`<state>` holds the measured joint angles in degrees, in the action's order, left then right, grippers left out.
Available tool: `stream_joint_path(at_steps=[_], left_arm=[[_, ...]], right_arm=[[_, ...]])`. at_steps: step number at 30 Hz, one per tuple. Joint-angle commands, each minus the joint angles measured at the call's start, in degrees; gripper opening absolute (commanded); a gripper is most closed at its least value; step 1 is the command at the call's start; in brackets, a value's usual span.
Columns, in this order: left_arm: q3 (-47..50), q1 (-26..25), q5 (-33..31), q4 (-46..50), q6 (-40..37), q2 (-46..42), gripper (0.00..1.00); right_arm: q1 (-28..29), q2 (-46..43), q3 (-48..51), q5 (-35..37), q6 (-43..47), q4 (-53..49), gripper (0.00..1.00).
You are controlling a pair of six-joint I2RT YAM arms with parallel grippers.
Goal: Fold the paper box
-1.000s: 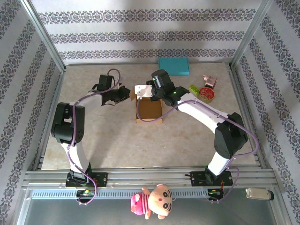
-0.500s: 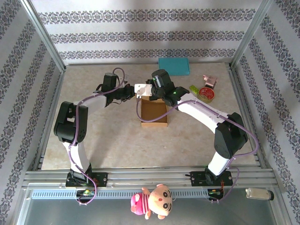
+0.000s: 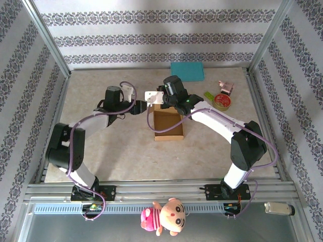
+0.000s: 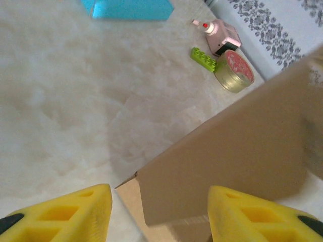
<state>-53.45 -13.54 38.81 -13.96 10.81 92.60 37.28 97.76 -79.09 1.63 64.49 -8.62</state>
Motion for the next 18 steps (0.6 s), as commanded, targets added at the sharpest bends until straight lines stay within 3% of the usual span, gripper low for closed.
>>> stream_joint_path(at_steps=[1, 6, 12, 15, 18], left_arm=[[3.41, -0.67, -1.18, -7.93, -19.97, -3.19, 0.53], [1.94, -2.18, 1.57, -8.51, -26.13, -2.13, 0.54], [-0.96, -2.64, 1.50, -14.76, -24.48, 1.90, 0.51], [-3.01, -3.16, 2.41, -14.28, -24.12, 3.10, 0.43], [-3.84, -3.47, 2.38, -13.95, -24.14, 3.57, 0.26]], right_arm=[[-0.01, -1.64, 0.69, -0.73, 0.11, 1.19, 0.10], [0.05, -2.29, 1.20, -0.59, 0.09, 1.22, 0.10], [-0.01, -2.44, 1.39, -0.61, 0.15, 0.91, 0.10], [-0.02, -2.30, 1.31, -0.52, 0.11, 0.96, 0.10], [-0.06, -2.04, 1.21, -0.75, -0.20, 0.96, 0.10]])
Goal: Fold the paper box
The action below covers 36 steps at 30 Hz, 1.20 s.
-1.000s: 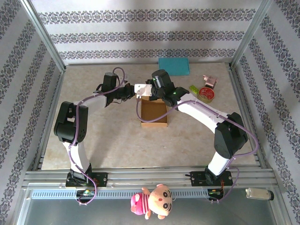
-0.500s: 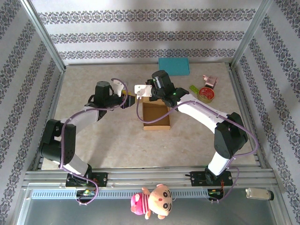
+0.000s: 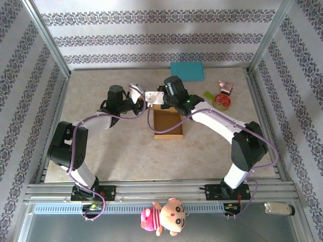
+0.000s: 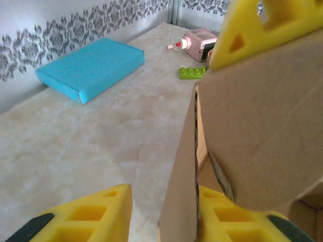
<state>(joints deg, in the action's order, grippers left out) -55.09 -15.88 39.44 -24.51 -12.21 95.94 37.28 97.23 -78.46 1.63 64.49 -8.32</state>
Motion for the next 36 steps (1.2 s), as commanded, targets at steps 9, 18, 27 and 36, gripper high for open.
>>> stream_joint_path(at_steps=[9, 18, 27, 36], left_arm=[[-2.61, -2.21, -2.94, -0.72, -3.99, 0.08, 0.00], [-1.36, -2.20, -5.06, -3.79, -6.17, 0.80, 0.00], [-2.06, -2.24, -4.97, -4.34, -6.84, 1.53, 0.00], [-0.97, -2.18, -5.11, -5.27, -5.49, 1.75, 0.00]], right_arm=[[-0.49, -2.26, -0.47, 1.01, -11.43, 0.20, 0.60], [-13.58, -11.04, 7.63, -0.27, -52.63, -2.97, 0.91], [-19.68, -10.84, 12.60, -11.23, -58.39, -2.90, 0.78], [-19.47, -6.93, 12.55, -7.79, -61.41, -1.47, 0.42]])
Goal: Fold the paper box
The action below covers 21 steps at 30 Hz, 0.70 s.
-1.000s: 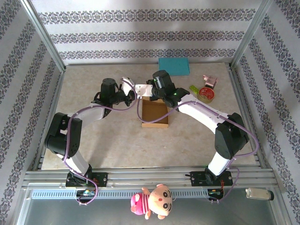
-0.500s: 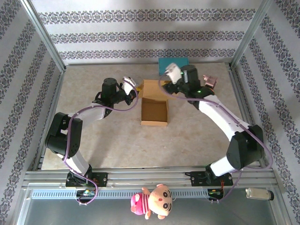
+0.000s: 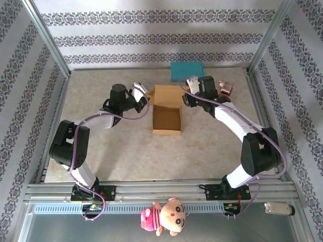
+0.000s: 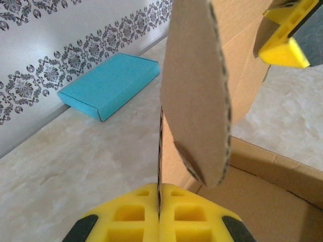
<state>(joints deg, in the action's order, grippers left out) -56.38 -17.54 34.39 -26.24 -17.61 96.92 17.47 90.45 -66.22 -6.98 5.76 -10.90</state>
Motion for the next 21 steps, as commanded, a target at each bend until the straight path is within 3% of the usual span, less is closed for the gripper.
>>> stream_joint_path(at_steps=[1, 3, 6, 9, 12, 16, 21], left_arm=[[0.28, -0.50, 0.12, -3.61, 0.43, 0.96, 0.00], [0.09, -0.50, 0.41, -4.22, 1.68, 1.50, 0.00], [0.22, -0.53, 0.11, -5.29, 2.38, 1.89, 0.00], [-0.04, -0.53, -0.46, -5.13, 2.53, 1.95, 0.00], [-1.05, -0.65, -2.69, -4.43, 4.68, 2.08, 0.00], [-2.50, -3.56, -10.15, -5.87, 11.96, 2.70, 0.00], [-4.73, -8.62, -23.86, -8.75, 19.02, 5.15, 0.00]], right_arm=[[0.43, -0.22, 0.62, 1.85, -3.31, 1.04, 0.42], [0.46, -0.67, 1.61, 3.32, -4.29, 1.03, 0.40], [0.46, -1.23, 2.06, 4.14, -5.68, 0.58, 0.24], [0.59, -1.01, 1.01, 4.25, -7.08, -1.15, 0.23], [1.15, -0.52, -0.59, 4.92, -11.13, -2.38, 0.09], [3.33, 0.74, -3.04, 5.27, -20.35, -1.72, 0.04], [5.74, 2.28, -5.42, 8.58, -28.19, 1.69, 0.00]])
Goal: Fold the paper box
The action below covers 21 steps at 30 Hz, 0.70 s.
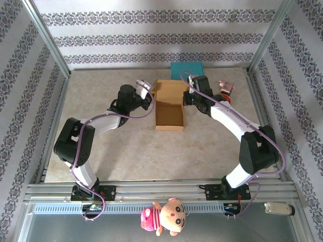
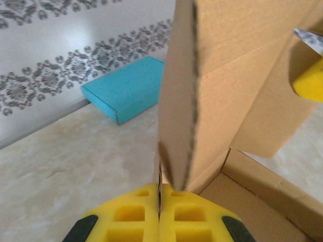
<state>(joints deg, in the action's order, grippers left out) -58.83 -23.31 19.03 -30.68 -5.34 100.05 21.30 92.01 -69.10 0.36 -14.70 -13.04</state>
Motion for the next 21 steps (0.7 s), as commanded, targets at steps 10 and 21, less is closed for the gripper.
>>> stream_joint_path(at_steps=[10, 21], left_arm=[[-1.86, -5.14, -19.73, -17.42, 15.36, 8.24, 0.00], [4.11, -6.54, -18.57, -21.82, 20.81, 11.79, 0.00]], right_arm=[[4.74, 2.73, 1.70, 5.68, -11.06, 22.73, 0.00], [6.64, 5.79, 10.21, 9.30, -10.12, 32.27, 0.00]])
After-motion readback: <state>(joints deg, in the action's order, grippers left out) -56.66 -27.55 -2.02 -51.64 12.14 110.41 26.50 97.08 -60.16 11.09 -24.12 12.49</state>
